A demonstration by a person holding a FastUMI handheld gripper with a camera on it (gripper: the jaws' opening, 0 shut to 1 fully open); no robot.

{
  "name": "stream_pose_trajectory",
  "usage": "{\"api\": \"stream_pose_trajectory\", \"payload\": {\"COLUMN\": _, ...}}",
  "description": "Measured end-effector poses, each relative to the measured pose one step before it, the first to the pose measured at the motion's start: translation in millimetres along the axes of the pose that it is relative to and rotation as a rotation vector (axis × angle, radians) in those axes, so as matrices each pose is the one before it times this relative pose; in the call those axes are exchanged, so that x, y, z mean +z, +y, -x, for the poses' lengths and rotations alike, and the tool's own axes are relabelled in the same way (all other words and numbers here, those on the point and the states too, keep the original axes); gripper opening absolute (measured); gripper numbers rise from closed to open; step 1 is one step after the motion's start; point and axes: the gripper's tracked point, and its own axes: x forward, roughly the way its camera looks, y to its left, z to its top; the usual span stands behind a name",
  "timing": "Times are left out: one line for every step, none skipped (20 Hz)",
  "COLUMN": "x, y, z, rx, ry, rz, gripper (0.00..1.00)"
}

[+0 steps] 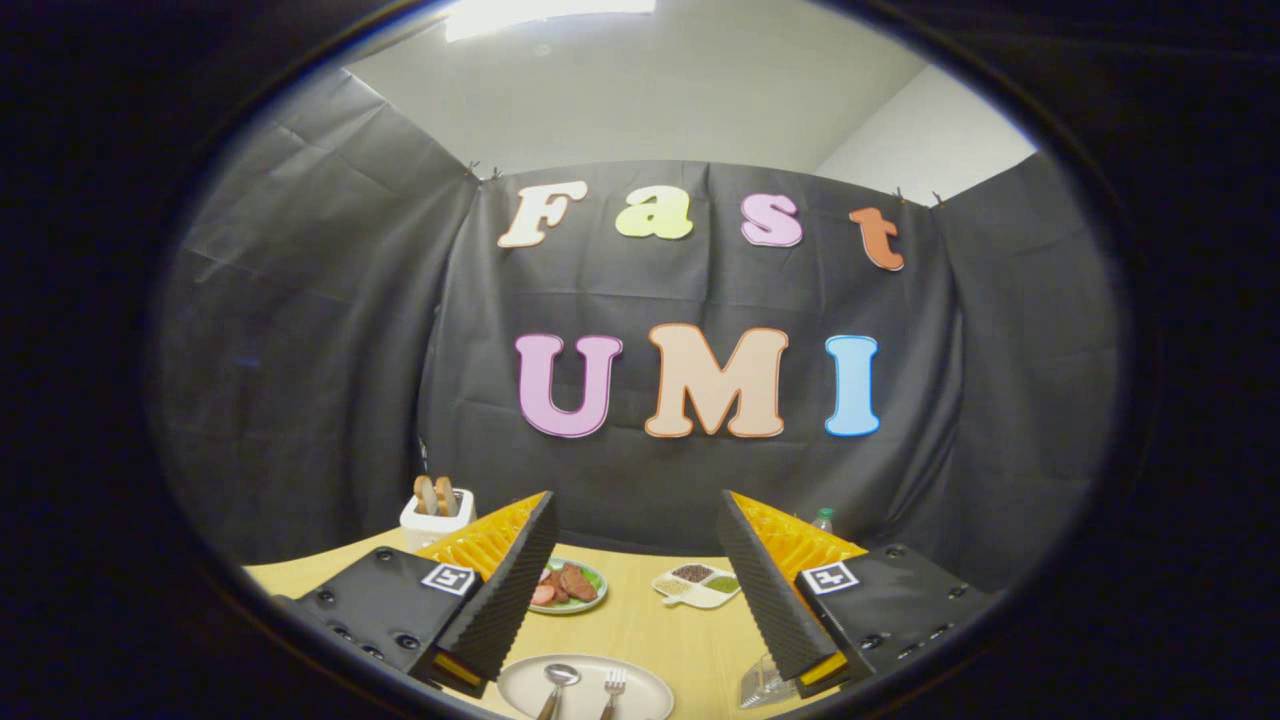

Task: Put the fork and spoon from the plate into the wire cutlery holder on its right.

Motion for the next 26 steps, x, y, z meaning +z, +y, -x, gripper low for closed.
{"api": "stream_pose_trajectory", "payload": {"x": -1.22, "y": -0.03, "z": -0.04, "rx": -0.00026, "ry": 0.00058, "rz": -0.00090, "gripper": 1.00}}
{"api": "stream_pose_trajectory", "payload": {"x": 0.24, "y": -0.27, "z": 0.34, "rx": 0.00015, "ry": 0.00053, "rz": 0.00013, "gripper": 1.00}}
{"api": "stream_pose_trajectory", "payload": {"x": -0.91, "y": 0.35, "z": -0.99, "rx": 0.00092, "ry": 0.00086, "rz": 0.00069, "gripper": 1.00}}
{"api": "stream_pose_trajectory", "payload": {"x": -0.96, "y": 0.64, "z": 0.13, "rx": 0.00063, "ry": 0.00187, "rz": 0.00111, "gripper": 1.00}}
{"api": "stream_pose_trajectory", "payload": {"x": -2.02, "y": 0.32, "z": -0.02, "rx": 0.00165, "ry": 0.00406, "rz": 0.00235, "gripper": 1.00}}
{"api": "stream_pose_trajectory", "payload": {"x": -2.11, "y": 0.77, "z": -0.25, "rx": 0.00366, "ry": 0.00749, "rz": 0.00439, "gripper": 1.00}}
{"api": "stream_pose_trajectory", "payload": {"x": -4.35, "y": 0.72, "z": -1.71, "rx": 0.00423, "ry": 0.00956, "rz": 0.00619, "gripper": 1.00}}
{"api": "stream_pose_trajectory", "payload": {"x": -1.95, "y": 0.74, "z": -0.77, "rx": 0.00405, "ry": 0.00687, "rz": 0.00590, "gripper": 1.00}}
{"api": "stream_pose_trajectory", "payload": {"x": -1.85, "y": 0.64, "z": -0.09, "rx": 0.00327, "ry": 0.00399, "rz": 0.00485, "gripper": 1.00}}
{"api": "stream_pose_trajectory", "payload": {"x": -0.40, "y": 0.96, "z": -0.98, "rx": 0.00270, "ry": 0.00092, "rz": 0.00513, "gripper": 1.00}}
{"api": "stream_pose_trajectory", "payload": {"x": -0.40, "y": 0.88, "z": -0.26, "rx": 0.00287, "ry": 0.00036, "rz": 0.00659, "gripper": 1.00}}
{"api": "stream_pose_trajectory", "payload": {"x": -0.76, "y": 1.36, "z": -1.15, "rx": 0.00480, "ry": 0.00135, "rz": 0.00604, "gripper": 1.00}}
{"api": "stream_pose_trajectory", "payload": {"x": -2.60, "y": 1.53, "z": -1.55, "rx": 0.00444, "ry": 0.00419, "rz": 0.00635, "gripper": 1.00}}
{"api": "stream_pose_trajectory", "payload": {"x": -1.63, "y": -0.03, "z": -0.63, "rx": 0.00130, "ry": 0.00129, "rz": 0.00448, "gripper": 1.00}}
{"api": "stream_pose_trajectory", "payload": {"x": -1.20, "y": 0.75, "z": -0.12, "rx": 0.00092, "ry": 0.00036, "rz": 0.00229, "gripper": 1.00}}
{"api": "stream_pose_trajectory", "payload": {"x": -1.25, "y": 0.53, "z": -1.21, "rx": -0.00039, "ry": 0.00299, "rz": -0.00061, "gripper": 1.00}}
{"api": "stream_pose_trajectory", "payload": {"x": -3.09, "y": -0.04, "z": -1.40, "rx": 0.00086, "ry": 0.00401, "rz": -0.00389, "gripper": 1.00}}
{"api": "stream_pose_trajectory", "payload": {"x": -2.83, "y": 0.10, "z": -0.57, "rx": -0.00005, "ry": 0.00583, "rz": -0.00456, "gripper": 1.00}}
{"api": "stream_pose_trajectory", "payload": {"x": -4.55, "y": -1.32, "z": -1.47, "rx": -0.00351, "ry": 0.00972, "rz": -0.00420, "gripper": 1.00}}
{"api": "stream_pose_trajectory", "payload": {"x": -4.93, "y": -0.64, "z": -0.92, "rx": -0.00016, "ry": 0.01361, "rz": -0.00446, "gripper": 1.00}}
{"api": "stream_pose_trajectory", "payload": {"x": -6.12, "y": 0.20, "z": -0.73, "rx": -0.00073, "ry": 0.01640, "rz": -0.00467, "gripper": 1.00}}
{"api": "stream_pose_trajectory", "payload": {"x": -7.07, "y": -0.16, "z": -1.05, "rx": 0.00155, "ry": 0.02146, "rz": -0.00361, "gripper": 1.00}}
{"api": "stream_pose_trajectory", "payload": {"x": -7.41, "y": 0.21, "z": -1.43, "rx": 0.00379, "ry": 0.02128, "rz": -0.00185, "gripper": 1.00}}
{"api": "stream_pose_trajectory", "payload": {"x": -8.48, "y": 0.64, "z": -1.38, "rx": 0.00452, "ry": 0.02724, "rz": 0.00035, "gripper": 1.00}}
{"api": "stream_pose_trajectory", "payload": {"x": -10.61, "y": 2.09, "z": -1.17, "rx": 0.01108, "ry": 0.03242, "rz": -0.00180, "gripper": 1.00}}
{"api": "stream_pose_trajectory", "payload": {"x": -11.19, "y": 2.96, "z": -1.16, "rx": 0.01510, "ry": 0.03634, "rz": -0.00616, "gripper": 1.00}}
